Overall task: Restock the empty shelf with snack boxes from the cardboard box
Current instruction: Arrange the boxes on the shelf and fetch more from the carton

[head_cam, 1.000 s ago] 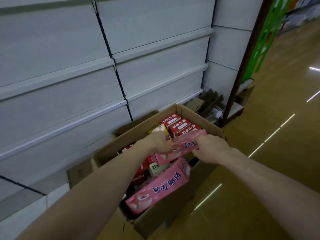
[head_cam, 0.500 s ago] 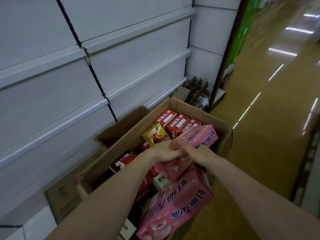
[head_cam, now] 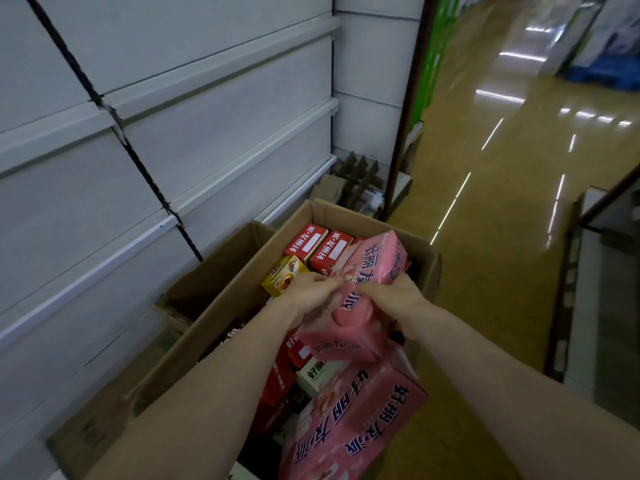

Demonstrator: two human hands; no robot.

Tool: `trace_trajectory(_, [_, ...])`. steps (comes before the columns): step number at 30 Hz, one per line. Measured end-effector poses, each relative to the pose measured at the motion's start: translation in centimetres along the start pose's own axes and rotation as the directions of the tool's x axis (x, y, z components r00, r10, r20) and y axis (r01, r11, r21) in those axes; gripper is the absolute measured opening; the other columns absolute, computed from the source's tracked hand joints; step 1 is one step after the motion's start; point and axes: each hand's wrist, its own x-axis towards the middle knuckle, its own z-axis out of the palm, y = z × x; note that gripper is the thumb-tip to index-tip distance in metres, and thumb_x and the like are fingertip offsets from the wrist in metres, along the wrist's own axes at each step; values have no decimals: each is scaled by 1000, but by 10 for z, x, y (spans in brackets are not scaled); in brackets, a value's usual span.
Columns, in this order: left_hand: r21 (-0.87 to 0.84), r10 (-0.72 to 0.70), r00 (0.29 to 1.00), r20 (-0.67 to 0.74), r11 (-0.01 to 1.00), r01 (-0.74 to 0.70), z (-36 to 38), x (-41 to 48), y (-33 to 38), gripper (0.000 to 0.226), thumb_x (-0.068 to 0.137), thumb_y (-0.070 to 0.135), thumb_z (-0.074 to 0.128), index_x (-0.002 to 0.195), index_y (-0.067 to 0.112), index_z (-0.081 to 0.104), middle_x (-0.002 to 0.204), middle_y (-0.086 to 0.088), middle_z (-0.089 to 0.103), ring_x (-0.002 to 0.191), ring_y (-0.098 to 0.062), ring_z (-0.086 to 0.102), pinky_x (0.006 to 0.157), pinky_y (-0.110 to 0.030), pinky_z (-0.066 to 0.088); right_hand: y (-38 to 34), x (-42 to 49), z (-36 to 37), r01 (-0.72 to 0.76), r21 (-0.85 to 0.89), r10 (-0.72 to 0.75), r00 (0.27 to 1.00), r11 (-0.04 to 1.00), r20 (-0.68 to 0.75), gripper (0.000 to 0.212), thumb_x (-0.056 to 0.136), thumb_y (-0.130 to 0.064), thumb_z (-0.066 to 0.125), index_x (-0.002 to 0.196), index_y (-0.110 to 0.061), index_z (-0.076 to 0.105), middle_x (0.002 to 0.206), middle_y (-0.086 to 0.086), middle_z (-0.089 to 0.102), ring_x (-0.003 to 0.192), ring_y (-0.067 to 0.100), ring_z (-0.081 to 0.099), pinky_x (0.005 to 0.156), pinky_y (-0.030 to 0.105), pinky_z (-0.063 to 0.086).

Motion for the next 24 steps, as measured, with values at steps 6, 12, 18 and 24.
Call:
trace_trajectory(6, [-349,6,991,134,936,42,5,-11,42,42,86,48,68,102,9,67,96,-9,75,85,-25,72,79,-40,58,-47,-48,-40,156,-24,-155,986,987,55,46,85,-13,70,124,-16,46,96,7,70,72,18,70,54,27,55])
trace_trajectory(12, [-602,147,946,289,796,61,48,-37,101,45,83,52,66,116,22,61,123,-13,61,105,-27,60,82,-41,57,-82,-102,-93,320,-290,-351,935,902,-61,28,91,-18,58,115,-17,46,84,4,68,60,13,69,53,25,56])
trace_trajectory(18, [-669,267,925,270,743,-19,117,-89,157,50,86,54,63,120,17,65,112,-13,71,102,-29,68,77,-42,58,-93,-158,-160,102,-742,-442,853,662,-277,46,89,-52,49,120,-18,44,108,8,62,95,29,62,87,43,52])
trace_trajectory(24, [-691,311,909,278,722,-35,184,-149,193,37,85,52,66,89,15,63,93,-11,71,87,-27,69,91,-49,53,-58,-254,-237,96,-482,-310,868,871,-387,45,82,-47,68,112,-19,50,92,1,65,75,16,66,58,28,55])
